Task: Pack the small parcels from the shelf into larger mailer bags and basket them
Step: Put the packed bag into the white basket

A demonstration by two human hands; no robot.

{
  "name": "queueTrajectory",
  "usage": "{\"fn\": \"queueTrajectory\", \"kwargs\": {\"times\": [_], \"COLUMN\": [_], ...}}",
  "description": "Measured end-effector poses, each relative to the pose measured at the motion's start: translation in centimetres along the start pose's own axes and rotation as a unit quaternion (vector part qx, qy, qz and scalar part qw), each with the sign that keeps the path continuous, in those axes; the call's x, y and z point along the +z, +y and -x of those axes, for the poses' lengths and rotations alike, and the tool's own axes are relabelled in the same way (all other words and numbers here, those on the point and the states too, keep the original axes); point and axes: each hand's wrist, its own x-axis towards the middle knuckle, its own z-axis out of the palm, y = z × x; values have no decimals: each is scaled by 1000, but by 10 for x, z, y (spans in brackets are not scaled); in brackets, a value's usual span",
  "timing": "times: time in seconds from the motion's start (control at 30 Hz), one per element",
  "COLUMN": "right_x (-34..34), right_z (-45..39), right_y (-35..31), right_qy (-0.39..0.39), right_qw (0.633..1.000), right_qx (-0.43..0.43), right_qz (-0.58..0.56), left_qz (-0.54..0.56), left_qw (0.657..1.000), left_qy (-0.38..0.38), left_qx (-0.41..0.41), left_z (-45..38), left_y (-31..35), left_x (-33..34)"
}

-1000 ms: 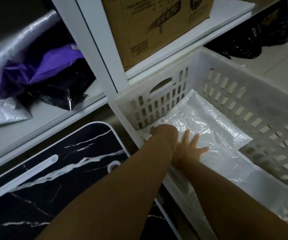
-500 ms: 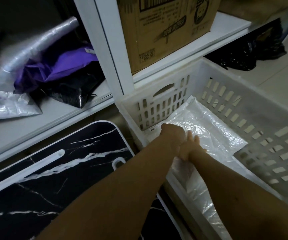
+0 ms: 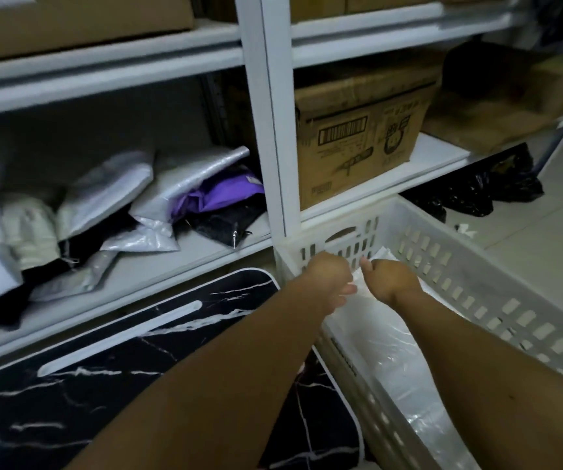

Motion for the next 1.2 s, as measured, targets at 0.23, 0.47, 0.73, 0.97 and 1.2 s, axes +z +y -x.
{"fn": "queueTrajectory", "kwargs": {"times": [0.23, 0.47, 0.73, 0.97, 1.2], "right_x": [-36, -28, 30, 82, 95], "right_z": [37, 81, 156, 189, 141], "right_y": [-72, -180, -329, -432, -493], "right_qy": [45, 33, -15, -54, -82], "right_qw": [996, 981, 947, 943, 909], "right_qx": [-70, -164, -301, -290, -115], "right_qz": [41, 102, 107, -157, -393], "left_qz": [54, 144, 266, 392, 389], "left_qw": [994, 971, 918, 867, 861], "left_qy": [68, 160, 286, 301, 320], "left_qx": [61, 101, 67, 60, 71], "left_z": [73, 150, 203, 207, 205], "left_y": [5, -25, -86, -124, -137], "left_x": [-60, -171, -295, -361, -392]}}
